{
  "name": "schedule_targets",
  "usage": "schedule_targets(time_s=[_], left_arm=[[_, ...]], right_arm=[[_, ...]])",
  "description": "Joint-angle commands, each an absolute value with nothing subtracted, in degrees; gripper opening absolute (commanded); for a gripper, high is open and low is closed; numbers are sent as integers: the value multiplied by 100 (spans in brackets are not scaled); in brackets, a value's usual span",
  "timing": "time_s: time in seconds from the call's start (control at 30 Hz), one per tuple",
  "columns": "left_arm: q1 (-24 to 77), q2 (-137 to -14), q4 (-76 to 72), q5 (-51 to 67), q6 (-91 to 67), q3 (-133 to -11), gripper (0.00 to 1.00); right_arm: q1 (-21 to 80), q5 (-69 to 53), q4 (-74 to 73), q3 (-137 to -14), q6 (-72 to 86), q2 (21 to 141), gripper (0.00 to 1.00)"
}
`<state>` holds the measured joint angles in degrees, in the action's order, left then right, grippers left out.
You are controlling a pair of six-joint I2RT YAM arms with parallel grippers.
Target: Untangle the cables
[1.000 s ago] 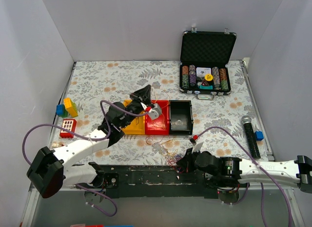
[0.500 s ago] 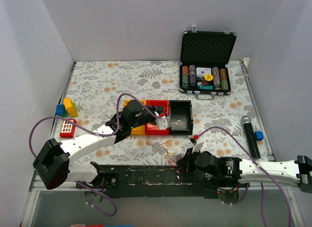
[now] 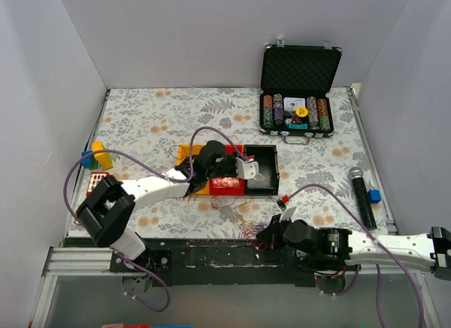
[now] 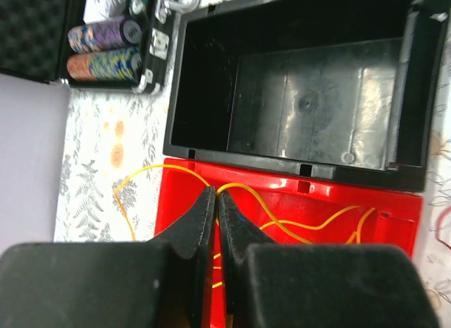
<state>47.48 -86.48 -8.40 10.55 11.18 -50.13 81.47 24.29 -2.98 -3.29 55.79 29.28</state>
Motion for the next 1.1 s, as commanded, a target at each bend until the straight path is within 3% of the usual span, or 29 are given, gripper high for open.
schedule_targets(time_s=[0.0,0.73,1.07], left_arm=[[4667,-9078,-1282,458,1089,-5194,0],[4553,-9958,-1785,-395,1336,-5036,0],[4562,-9160,-1363,-273,1178,-5133,1]], right_arm=[[8183,2584,-386,-246,5730,2716,1],[8174,2637,-510,-290,5739,2522,1],[8183,2628,-545,-659,5581,2821,1]])
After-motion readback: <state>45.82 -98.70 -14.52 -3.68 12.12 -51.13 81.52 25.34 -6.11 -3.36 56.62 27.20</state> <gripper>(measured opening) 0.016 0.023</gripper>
